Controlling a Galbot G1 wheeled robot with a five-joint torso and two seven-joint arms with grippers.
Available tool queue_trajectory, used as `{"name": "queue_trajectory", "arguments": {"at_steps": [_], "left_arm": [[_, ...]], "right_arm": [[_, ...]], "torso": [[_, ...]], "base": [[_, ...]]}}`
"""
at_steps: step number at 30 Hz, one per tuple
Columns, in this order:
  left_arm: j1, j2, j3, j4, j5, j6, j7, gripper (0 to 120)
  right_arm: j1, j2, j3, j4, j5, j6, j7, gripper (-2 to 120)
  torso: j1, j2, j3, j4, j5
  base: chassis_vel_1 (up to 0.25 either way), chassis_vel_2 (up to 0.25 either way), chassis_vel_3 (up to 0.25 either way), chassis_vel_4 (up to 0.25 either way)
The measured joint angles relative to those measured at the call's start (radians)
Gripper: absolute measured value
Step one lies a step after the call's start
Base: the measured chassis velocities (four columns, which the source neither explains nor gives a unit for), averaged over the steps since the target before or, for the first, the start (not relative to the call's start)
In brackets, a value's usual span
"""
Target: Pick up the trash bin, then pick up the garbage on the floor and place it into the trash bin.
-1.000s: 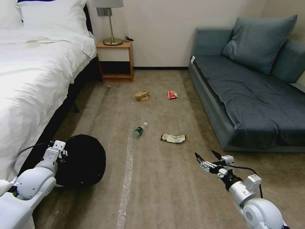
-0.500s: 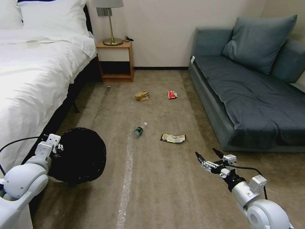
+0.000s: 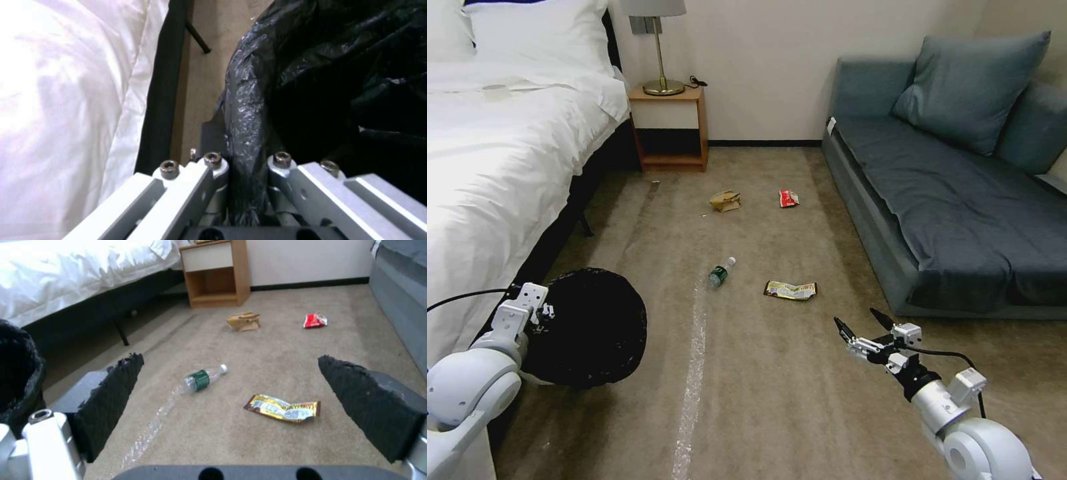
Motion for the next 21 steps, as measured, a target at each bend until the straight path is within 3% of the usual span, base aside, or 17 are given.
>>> {"name": "queue_trajectory", "arguments": {"at_steps": [21], "left_arm": [[0.014,-0.006,-0.017,-0.002,0.017,-0.027,0.009,4]], "right_arm": [[-0.028,0.021,0.014,-0.011,-0.033,0.018,-0.034,100]], "torso": [[0.000,0.000,0.000,-0.0001,0.0001]], "base": [[0.000,0.000,0.000,0.000]]}}
